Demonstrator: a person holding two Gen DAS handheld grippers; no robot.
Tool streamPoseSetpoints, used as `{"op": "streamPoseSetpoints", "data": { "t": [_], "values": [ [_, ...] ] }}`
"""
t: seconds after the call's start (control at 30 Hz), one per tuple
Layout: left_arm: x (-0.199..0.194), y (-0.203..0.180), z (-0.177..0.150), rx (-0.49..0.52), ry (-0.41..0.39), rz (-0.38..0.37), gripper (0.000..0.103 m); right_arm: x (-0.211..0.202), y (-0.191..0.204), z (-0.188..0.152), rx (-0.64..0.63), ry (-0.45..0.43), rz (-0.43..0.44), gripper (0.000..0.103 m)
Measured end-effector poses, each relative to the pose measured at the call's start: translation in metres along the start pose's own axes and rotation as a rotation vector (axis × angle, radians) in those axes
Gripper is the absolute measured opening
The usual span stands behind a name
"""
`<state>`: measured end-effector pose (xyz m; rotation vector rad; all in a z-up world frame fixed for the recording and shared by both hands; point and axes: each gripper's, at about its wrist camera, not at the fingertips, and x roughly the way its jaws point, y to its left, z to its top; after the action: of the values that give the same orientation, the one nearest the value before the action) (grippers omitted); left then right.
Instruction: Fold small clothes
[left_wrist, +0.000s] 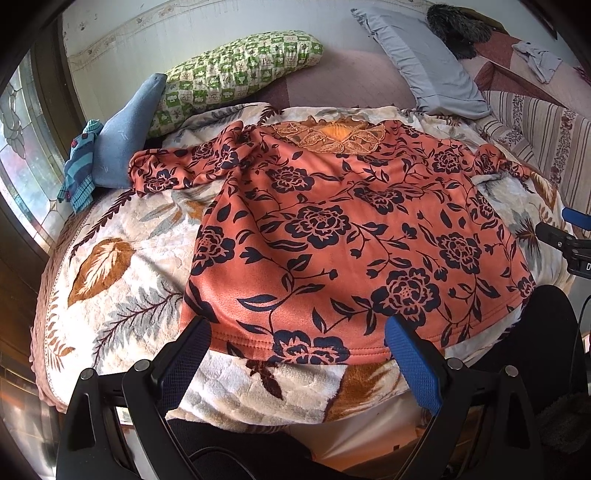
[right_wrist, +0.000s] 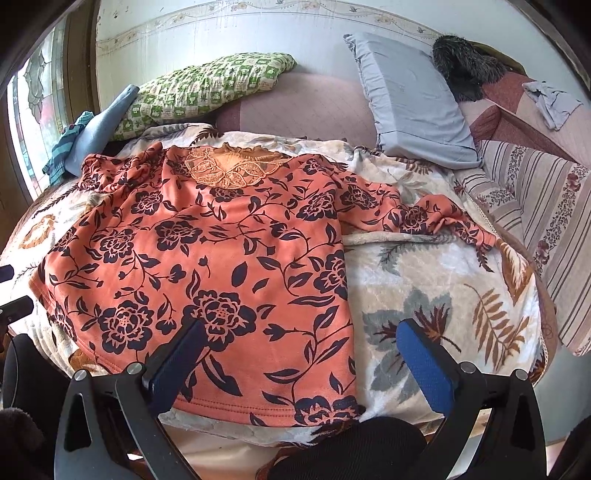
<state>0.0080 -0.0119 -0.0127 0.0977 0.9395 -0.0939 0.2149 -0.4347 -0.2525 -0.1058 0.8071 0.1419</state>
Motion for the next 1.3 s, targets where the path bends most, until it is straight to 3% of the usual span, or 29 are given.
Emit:
{"op": "streamPoseSetpoints", "data": {
  "t": [1.3],
  "values": [
    [-0.010,-0.001,0.003,-0.003,-0.021,0.003,0.095,-0.006,0.006,0.004,-0.035,-0.030,-0.002,0.102]
  ]
}}
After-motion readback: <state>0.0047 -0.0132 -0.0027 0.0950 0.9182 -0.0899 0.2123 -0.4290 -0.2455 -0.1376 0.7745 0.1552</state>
